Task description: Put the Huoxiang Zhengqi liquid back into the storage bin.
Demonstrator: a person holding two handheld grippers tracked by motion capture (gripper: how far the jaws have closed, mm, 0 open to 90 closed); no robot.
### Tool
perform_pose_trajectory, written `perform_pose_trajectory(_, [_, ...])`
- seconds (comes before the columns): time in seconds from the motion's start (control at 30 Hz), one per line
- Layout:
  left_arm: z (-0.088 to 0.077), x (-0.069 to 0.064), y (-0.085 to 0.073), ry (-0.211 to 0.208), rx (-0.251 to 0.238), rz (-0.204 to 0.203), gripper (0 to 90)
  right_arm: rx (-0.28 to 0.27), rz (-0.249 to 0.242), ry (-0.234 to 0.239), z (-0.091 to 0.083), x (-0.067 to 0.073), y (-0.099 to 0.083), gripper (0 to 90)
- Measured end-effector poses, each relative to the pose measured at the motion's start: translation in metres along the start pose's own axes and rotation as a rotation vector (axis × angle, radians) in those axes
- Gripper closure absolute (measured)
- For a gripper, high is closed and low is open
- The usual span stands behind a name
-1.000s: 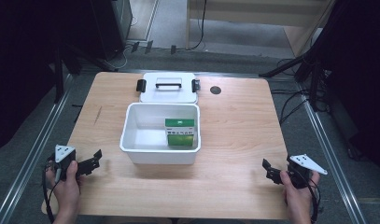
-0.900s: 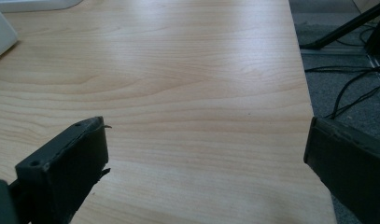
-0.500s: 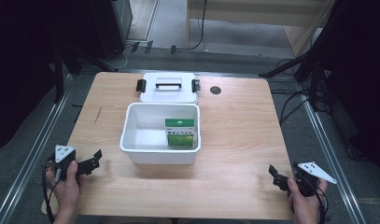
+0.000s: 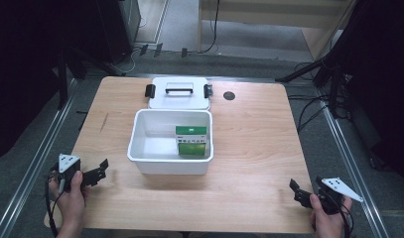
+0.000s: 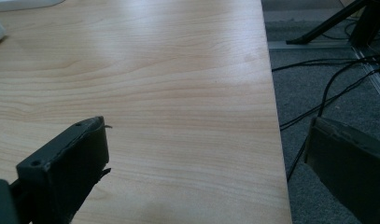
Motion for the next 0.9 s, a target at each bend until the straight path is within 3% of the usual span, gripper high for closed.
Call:
perform_pose_trajectory(0.17, [0.0000, -0.0003, -0.0001, -0.001, 0.000, 0.003, 1.8, 0.002, -0.012, 0.004, -0.0014, 0.0018, -0.0016, 0.0])
perform_pose_trajectory(0.3, [0.0006, -0.0003, 0.0001, -0.004, 0.001, 0.003, 1.8, 0.022, 0.019, -0.002, -0.0008, 0.0029, -0.0027, 0.0])
perform_pose_trajectory(0.47, [0.0008, -0.0007, 0.0003, -0.004, 0.002, 0.008, 1.8, 0.042, -0.031, -0.034, 0.0013, 0.0089, -0.0031, 0.0])
perform_pose_trajectory(0.63, [0.0008, -0.0009, 0.0003, -0.003, 0.002, 0.009, 1.8, 0.028, -0.009, -0.027, 0.0002, 0.0062, -0.0029, 0.0])
perform_pose_trajectory(0.9, [0.0010, -0.0008, 0.0004, -0.003, 0.004, 0.008, 1.8, 0.047, -0.015, -0.030, 0.0018, 0.0067, -0.0026, 0.0])
Point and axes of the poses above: each handheld gripper's, and its own axes: z roughly forward along the jaws, y roughly out of its top, x roughly to its left, the point moved 1 cm from there along z, roughly forward along the jaws, and after that the axes turned 14 degrees about y, right-handed, at the moved point
